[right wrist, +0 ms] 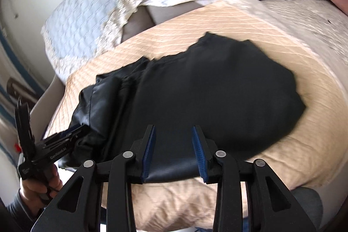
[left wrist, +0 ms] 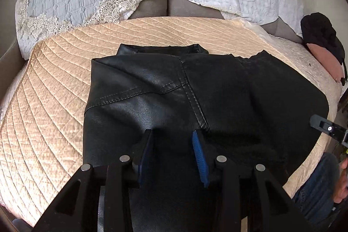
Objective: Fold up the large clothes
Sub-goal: 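Open both tools and withdraw from the folded jacket, then close the left tool on the folded jacket while the right tool grasps it too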
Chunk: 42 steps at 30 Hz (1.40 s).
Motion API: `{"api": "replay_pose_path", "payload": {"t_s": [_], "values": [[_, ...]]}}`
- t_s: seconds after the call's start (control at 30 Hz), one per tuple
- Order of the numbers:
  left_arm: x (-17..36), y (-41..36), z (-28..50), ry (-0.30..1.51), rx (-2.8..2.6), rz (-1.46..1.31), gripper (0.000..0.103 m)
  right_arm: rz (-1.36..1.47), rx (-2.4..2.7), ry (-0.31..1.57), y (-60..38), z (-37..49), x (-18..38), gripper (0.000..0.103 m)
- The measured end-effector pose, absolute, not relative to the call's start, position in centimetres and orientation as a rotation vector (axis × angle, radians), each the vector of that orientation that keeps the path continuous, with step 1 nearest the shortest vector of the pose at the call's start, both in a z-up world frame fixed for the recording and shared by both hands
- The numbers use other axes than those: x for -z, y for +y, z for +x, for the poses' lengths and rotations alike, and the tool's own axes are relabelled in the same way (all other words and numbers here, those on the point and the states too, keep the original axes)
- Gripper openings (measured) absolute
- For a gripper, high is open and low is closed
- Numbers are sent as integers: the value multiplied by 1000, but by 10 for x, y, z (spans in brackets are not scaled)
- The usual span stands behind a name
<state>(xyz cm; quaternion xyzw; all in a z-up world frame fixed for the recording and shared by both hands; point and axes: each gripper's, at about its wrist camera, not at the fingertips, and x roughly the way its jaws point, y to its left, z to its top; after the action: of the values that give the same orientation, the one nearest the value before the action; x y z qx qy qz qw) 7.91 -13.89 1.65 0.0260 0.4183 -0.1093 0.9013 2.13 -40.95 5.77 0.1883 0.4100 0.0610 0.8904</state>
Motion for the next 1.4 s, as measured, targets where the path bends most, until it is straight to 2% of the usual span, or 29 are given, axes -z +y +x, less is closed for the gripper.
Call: {"api": "replay_pose_path", "payload": {"t_s": [0.2,0.47,0.6,0.73,0.8,0.87,1.03,1.07,1.23,1.4], "values": [[-15,-137,84,865,227,42,40,465,-66,822,-440,5,-61,48],[-45,-144,70,837,300,-11,40,519,-112,797,-446,7,-66,49],[-49,-149,94,813,262,49,40,500,-179,788,-430,30,-72,49],[-32,-136,139,853,188,40,40,499,-192,781,-424,47,-70,49],[-12,-126,162,897,151,22,48,520,-163,785,-431,48,-67,49],[-1,-114,171,915,154,-63,49,545,-148,777,-438,43,-66,49],[-7,-119,163,887,130,-27,49,561,-110,779,-456,15,-68,49],[-12,-121,159,881,119,-22,46,571,-95,778,-460,9,-67,50],[-41,-151,112,822,267,-24,46,693,-10,766,-490,-19,-56,57],[-28,-190,98,837,345,80,47,792,5,767,-508,-8,-39,58]]}}
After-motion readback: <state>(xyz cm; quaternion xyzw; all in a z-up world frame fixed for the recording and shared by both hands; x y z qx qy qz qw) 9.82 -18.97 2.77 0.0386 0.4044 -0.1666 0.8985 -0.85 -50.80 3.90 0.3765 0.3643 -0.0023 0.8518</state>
